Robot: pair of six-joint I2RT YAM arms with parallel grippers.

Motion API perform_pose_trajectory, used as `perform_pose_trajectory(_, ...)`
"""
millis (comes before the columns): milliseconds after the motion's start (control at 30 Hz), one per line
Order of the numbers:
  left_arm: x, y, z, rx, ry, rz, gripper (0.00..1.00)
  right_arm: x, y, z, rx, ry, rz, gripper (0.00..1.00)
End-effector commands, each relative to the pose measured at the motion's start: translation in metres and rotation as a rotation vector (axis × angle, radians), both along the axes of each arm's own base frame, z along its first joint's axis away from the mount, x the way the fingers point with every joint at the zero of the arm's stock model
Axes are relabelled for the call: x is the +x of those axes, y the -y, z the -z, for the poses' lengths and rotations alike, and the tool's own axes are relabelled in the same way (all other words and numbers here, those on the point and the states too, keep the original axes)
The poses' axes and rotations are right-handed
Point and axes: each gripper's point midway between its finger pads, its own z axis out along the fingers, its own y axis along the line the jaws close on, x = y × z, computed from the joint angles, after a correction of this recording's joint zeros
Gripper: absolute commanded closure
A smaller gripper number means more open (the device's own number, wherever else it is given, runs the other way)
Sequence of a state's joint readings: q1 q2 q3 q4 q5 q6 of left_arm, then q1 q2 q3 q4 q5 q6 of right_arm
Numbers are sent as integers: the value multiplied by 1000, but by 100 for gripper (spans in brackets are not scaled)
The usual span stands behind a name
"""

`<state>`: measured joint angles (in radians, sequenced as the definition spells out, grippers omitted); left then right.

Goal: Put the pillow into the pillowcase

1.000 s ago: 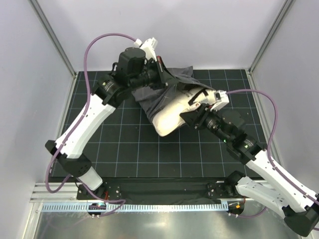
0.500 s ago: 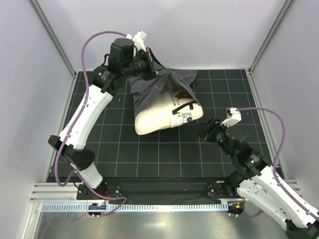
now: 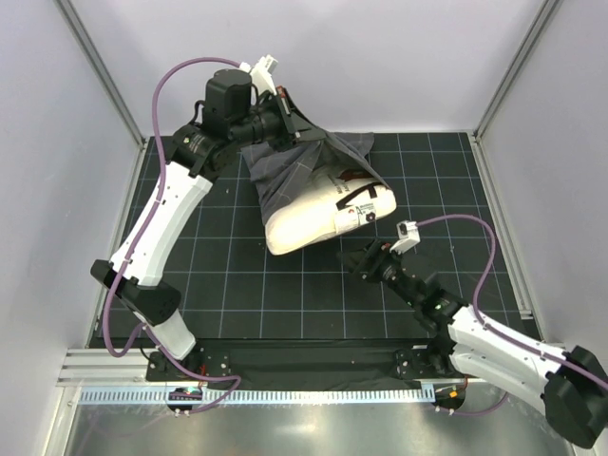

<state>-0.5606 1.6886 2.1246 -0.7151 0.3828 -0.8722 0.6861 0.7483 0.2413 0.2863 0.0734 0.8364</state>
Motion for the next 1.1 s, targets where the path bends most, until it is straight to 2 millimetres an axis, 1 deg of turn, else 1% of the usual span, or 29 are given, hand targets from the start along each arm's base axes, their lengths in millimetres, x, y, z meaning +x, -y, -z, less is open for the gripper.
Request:
perform_pose_trajectory(0, -36, -12, -90, -174, 207, 55, 100, 18, -21, -85, 191, 222, 20, 21)
perform_pose_trajectory(33, -37, -11, -89, -174, 207, 57, 100, 21, -22, -88, 186, 231, 34, 21)
perform_pose_trajectory(67, -36, -11, -88, -173, 203, 57, 100, 23, -29, -86, 180, 224, 28, 20)
perform_pose_trajectory(100, -37, -11, -87, -172, 202, 58, 100, 26, -32, -96, 189, 234, 36, 20)
perform_pose_trajectory(233, -41, -11, -89, -183, 200, 69, 100, 48, -33, -92, 158, 186, 120, 20)
perform_pose_trajectory(267, -43, -12, -90, -187, 204, 71, 100, 53, -32, -95, 165, 195, 144, 20)
perform_pose_trajectory(333, -48, -14, -92, -192, 206, 75, 100, 62, -32, -95, 158, 190, 180, 24)
perform_pose_trajectory(367, -49, -14, -93, -194, 210, 77, 100, 69, -27, -89, 137, 169, 229, 27)
perform_pose_trajectory(400, -51, -13, -93, -197, 204, 84, 100, 74, -28, -97, 140, 171, 246, 31)
perform_pose_trajectory(433, -53, -14, -96, -202, 208, 87, 100, 82, -29, -87, 106, 147, 270, 34)
perform_pose_trajectory(467, -54, -14, -98, -208, 213, 92, 100, 86, -30, -84, 87, 136, 282, 38)
perform_pose_trajectory(500, -57, -15, -100, -211, 215, 96, 100, 92, -30, -87, 75, 125, 308, 41)
perform_pose_trajectory(533, -59, -16, -105, -221, 220, 99, 100, 96, -32, -77, 48, 104, 318, 46)
perform_pose_trajectory(633, -67, -19, -112, -234, 232, 108, 100, 105, -31, -80, 48, 115, 350, 52)
perform_pose_trajectory(667, -69, -20, -114, -237, 235, 108, 100, 107, -31, -79, 38, 112, 357, 56)
perform_pose_trajectory(700, -73, -23, -118, -242, 242, 110, 100, 109, -30, -84, 42, 117, 361, 59)
perform_pose_trajectory(733, -75, -24, -120, -244, 249, 111, 100, 110, -31, -87, 38, 123, 349, 75)
perform_pose_trajectory(767, -76, -25, -121, -245, 252, 108, 100, 109, -29, -95, 46, 133, 340, 88)
perform_pose_trajectory(800, -78, -27, -124, -247, 261, 107, 100, 106, -31, -105, 56, 149, 318, 96)
perform_pose_trajectory(833, -77, -28, -124, -244, 265, 98, 100, 100, -35, -116, 73, 167, 273, 96)
perform_pose_trajectory(867, -78, -31, -128, -243, 281, 93, 100, 92, -32, -143, 113, 210, 248, 96)
perform_pose_trajectory(900, -74, -32, -127, -235, 280, 84, 100, 83, -34, -163, 140, 242, 209, 96)
perform_pose_trajectory(933, -72, -35, -127, -230, 275, 75, 100, 72, -41, -181, 145, 280, 132, 96)
perform_pose_trajectory(967, -71, -38, -131, -236, 276, 70, 100, 63, -42, -193, 134, 289, 87, 96)
perform_pose_trajectory(1000, -67, -49, -145, -255, 304, 43, 100, 48, -37, -247, 193, 370, 55, 96)
perform_pose_trajectory(1033, -60, -53, -148, -263, 304, 32, 100, 39, -34, -269, 201, 404, 29, 96)
perform_pose_trajectory(1067, -62, -56, -158, -295, 298, 41, 100, 22, -29, -311, 214, 460, -20, 96)
